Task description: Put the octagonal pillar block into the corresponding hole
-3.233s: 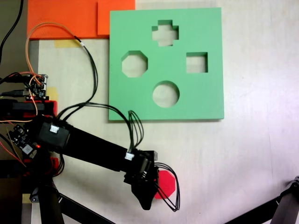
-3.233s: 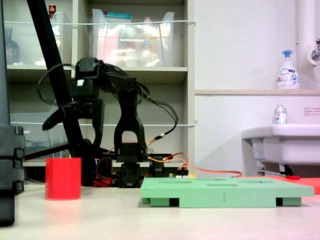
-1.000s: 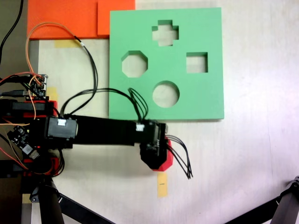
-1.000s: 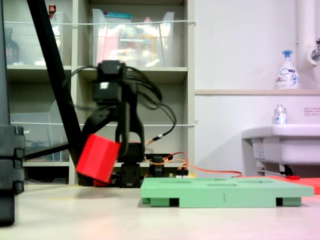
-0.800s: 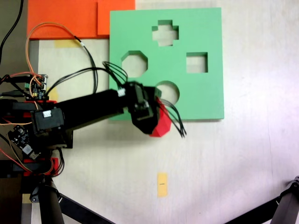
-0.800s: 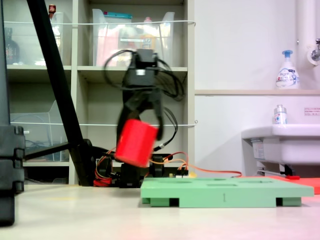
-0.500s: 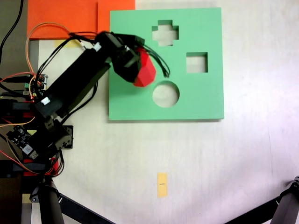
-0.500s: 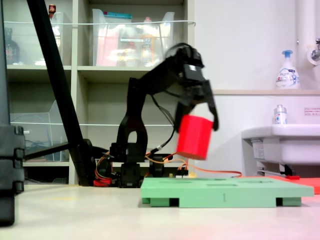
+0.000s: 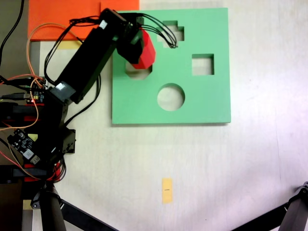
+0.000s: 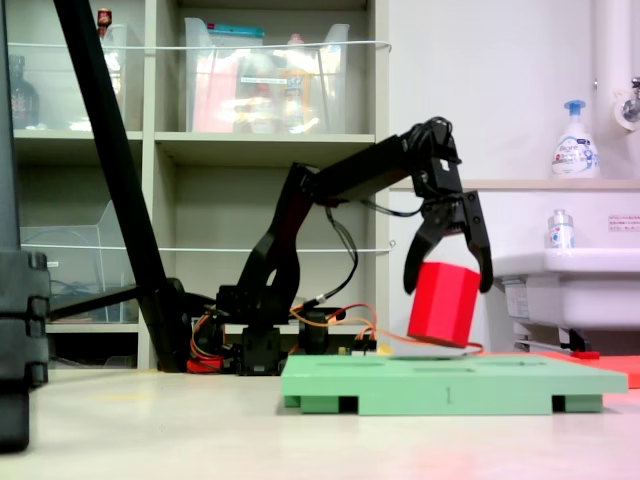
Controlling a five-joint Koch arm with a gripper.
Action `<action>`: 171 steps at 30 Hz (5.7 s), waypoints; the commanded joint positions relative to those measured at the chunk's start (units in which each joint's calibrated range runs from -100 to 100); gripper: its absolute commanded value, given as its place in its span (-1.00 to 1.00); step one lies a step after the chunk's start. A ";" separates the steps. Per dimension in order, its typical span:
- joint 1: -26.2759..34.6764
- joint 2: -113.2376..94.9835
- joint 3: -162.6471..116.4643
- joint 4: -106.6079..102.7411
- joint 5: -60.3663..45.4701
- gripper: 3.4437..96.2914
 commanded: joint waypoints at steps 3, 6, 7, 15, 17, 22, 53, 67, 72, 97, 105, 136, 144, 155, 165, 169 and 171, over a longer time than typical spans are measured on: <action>0.59 -1.35 1.60 -0.20 0.00 -0.24; 0.49 -1.48 -0.40 -0.20 -0.63 -0.24; 0.44 -1.48 -0.89 -0.20 -1.17 -0.24; 0.15 -4.14 -4.78 -0.20 -1.27 -0.24; 0.10 -4.42 -5.48 -0.20 -2.10 -0.24; 0.20 -7.35 -8.67 -0.20 -2.88 -0.24; 0.68 -2.74 -10.27 -0.20 -0.39 -0.24; 1.61 0.89 -6.48 -0.20 -0.34 -0.24; 1.66 3.26 -6.58 -0.20 -0.34 -0.24; 0.98 2.98 -7.18 -0.20 -7.67 -0.21; 0.63 2.01 -8.97 -0.20 -10.74 -0.21; 2.00 1.73 -9.97 -0.20 -9.23 -0.13; 2.00 -0.93 -10.96 -0.20 -0.83 -0.11; 1.51 -1.48 -1.59 -0.20 -0.73 -0.09; 1.47 -3.30 2.10 -0.20 -0.73 -0.17; 1.51 -2.88 -0.40 -0.20 -0.73 -0.18; 1.51 -1.35 -1.29 -0.20 -0.68 -0.18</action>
